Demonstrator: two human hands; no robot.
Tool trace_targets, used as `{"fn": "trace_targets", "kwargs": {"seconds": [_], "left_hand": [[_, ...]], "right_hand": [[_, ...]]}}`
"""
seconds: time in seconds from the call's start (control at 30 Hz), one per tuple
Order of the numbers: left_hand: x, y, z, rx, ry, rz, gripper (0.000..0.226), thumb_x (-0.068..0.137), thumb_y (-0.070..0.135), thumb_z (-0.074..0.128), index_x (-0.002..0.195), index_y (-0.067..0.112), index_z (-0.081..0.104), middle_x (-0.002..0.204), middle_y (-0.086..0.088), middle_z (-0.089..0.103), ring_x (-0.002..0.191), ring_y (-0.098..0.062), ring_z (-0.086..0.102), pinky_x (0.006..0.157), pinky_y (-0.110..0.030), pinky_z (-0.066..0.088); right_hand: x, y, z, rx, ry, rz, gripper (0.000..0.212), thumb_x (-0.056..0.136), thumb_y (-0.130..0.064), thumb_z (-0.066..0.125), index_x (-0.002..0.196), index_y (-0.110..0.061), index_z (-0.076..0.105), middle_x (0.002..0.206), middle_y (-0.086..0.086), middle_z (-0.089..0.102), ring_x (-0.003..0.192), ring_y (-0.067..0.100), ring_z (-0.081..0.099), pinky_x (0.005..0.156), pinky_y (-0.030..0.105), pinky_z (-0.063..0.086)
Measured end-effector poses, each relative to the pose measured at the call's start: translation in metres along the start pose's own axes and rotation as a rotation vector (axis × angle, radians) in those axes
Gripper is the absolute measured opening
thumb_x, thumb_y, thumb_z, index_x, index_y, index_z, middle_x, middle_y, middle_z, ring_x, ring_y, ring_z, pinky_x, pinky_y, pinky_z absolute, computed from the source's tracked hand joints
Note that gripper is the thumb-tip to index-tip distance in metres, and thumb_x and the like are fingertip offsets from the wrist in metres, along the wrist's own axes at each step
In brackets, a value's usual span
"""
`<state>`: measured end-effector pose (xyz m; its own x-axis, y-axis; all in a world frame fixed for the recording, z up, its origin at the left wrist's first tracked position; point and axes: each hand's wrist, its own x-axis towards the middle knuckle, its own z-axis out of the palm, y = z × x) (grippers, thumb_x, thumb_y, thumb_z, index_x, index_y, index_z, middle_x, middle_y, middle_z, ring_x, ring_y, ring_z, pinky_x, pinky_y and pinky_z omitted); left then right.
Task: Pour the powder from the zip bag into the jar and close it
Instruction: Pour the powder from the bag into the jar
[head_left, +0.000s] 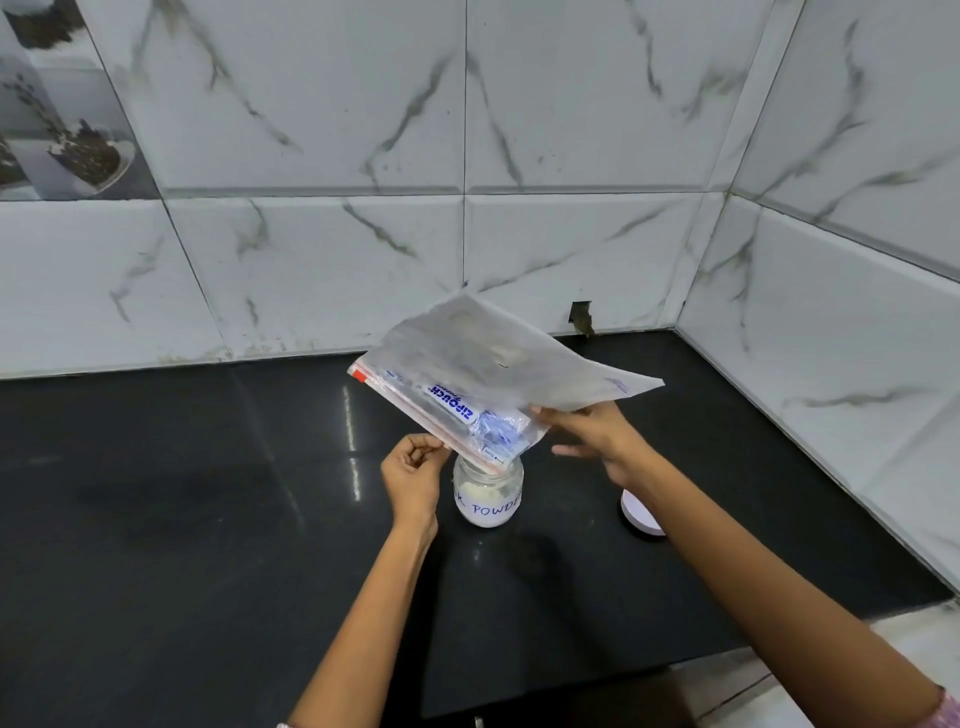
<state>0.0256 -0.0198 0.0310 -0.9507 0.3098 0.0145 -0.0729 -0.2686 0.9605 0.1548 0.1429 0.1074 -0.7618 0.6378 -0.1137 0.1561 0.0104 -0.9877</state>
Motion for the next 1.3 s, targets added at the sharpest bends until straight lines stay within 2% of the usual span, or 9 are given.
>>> {"fn": "trace_targets", "kwargs": {"seconds": [0.1, 0.27, 0.47, 0.67, 0.83, 0.97, 1.1, 1.2, 1.3], "left_hand": [[-0.001, 0.002, 0.0, -0.002, 0.011, 0.013, 0.016, 0.078, -0.007, 0.071, 0.077, 0.008, 0.065, 0.073, -0.004, 0.067, 0.062, 0.002, 0.065, 0.064, -0.009, 0.051], [-0.004, 0.005, 0.001, 0.001, 0.029, -0.008, 0.016, 0.079, -0.004, 0.072, 0.082, 0.011, 0.068, 0.08, -0.003, 0.07, 0.074, -0.006, 0.066, 0.067, -0.01, 0.052], [-0.014, 0.009, 0.0, 0.023, 0.028, -0.033, 0.017, 0.084, 0.001, 0.068, 0.101, 0.005, 0.069, 0.089, 0.001, 0.071, 0.081, -0.007, 0.064, 0.078, -0.023, 0.052], [-0.019, 0.01, -0.001, 0.055, -0.028, -0.049, 0.015, 0.084, 0.012, 0.071, 0.097, 0.005, 0.07, 0.079, 0.002, 0.068, 0.058, 0.009, 0.06, 0.055, -0.006, 0.046], [-0.011, 0.007, -0.006, 0.049, -0.043, -0.068, 0.014, 0.084, 0.015, 0.072, 0.09, 0.002, 0.07, 0.068, 0.005, 0.064, 0.051, 0.006, 0.053, 0.054, -0.008, 0.043], [-0.008, 0.009, -0.015, 0.071, -0.206, -0.086, 0.006, 0.084, 0.014, 0.07, 0.088, 0.01, 0.071, 0.071, 0.008, 0.073, 0.066, 0.004, 0.065, 0.061, -0.006, 0.047], [-0.005, 0.013, -0.025, 0.066, -0.359, -0.085, 0.022, 0.087, 0.011, 0.067, 0.109, 0.007, 0.068, 0.101, -0.001, 0.076, 0.099, -0.007, 0.069, 0.08, -0.008, 0.05], [-0.004, 0.017, -0.03, 0.084, -0.439, -0.065, 0.027, 0.089, 0.011, 0.063, 0.116, 0.006, 0.065, 0.11, -0.004, 0.073, 0.108, -0.011, 0.066, 0.086, -0.01, 0.049], [-0.003, 0.017, -0.031, 0.097, -0.486, -0.05, 0.028, 0.091, 0.009, 0.06, 0.118, 0.005, 0.064, 0.114, -0.007, 0.072, 0.111, -0.013, 0.065, 0.089, -0.012, 0.048]], "right_hand": [[0.004, -0.014, -0.007, 0.147, 0.039, 0.003, 0.04, 0.074, -0.033, 0.078, 0.109, -0.018, 0.065, 0.104, 0.0, 0.073, 0.088, 0.012, 0.071, 0.064, 0.029, 0.059], [0.012, -0.029, -0.011, 0.159, 0.022, -0.046, 0.012, 0.089, -0.027, 0.064, 0.092, -0.017, 0.07, 0.08, -0.005, 0.077, 0.074, 0.008, 0.073, 0.069, 0.026, 0.061], [0.01, -0.032, -0.008, 0.155, 0.024, -0.107, 0.012, 0.091, -0.021, 0.061, 0.09, -0.011, 0.069, 0.074, -0.004, 0.076, 0.075, 0.007, 0.073, 0.07, 0.021, 0.059], [0.008, -0.035, -0.007, 0.144, -0.014, -0.136, 0.013, 0.091, -0.019, 0.06, 0.089, -0.01, 0.068, 0.074, -0.004, 0.076, 0.075, 0.007, 0.073, 0.065, 0.018, 0.058], [0.009, -0.036, -0.006, 0.159, -0.002, -0.17, 0.012, 0.09, -0.019, 0.062, 0.089, -0.01, 0.07, 0.076, -0.004, 0.077, 0.077, 0.008, 0.073, 0.064, 0.017, 0.057], [0.011, -0.034, -0.009, 0.173, 0.057, -0.206, 0.01, 0.089, -0.018, 0.064, 0.088, -0.011, 0.071, 0.075, -0.003, 0.077, 0.077, 0.01, 0.073, 0.064, 0.019, 0.057], [0.013, -0.029, -0.002, 0.167, 0.029, -0.209, 0.009, 0.089, -0.017, 0.064, 0.089, -0.011, 0.071, 0.078, -0.001, 0.077, 0.082, 0.014, 0.074, 0.072, 0.023, 0.059], [0.013, -0.028, -0.003, 0.213, 0.036, -0.208, 0.011, 0.089, -0.016, 0.063, 0.09, -0.008, 0.071, 0.081, 0.002, 0.077, 0.085, 0.018, 0.073, 0.079, 0.029, 0.06], [0.011, -0.026, -0.001, 0.22, 0.012, -0.217, 0.01, 0.089, -0.015, 0.063, 0.09, -0.009, 0.071, 0.081, -0.001, 0.077, 0.083, 0.015, 0.073, 0.073, 0.023, 0.059]]}}
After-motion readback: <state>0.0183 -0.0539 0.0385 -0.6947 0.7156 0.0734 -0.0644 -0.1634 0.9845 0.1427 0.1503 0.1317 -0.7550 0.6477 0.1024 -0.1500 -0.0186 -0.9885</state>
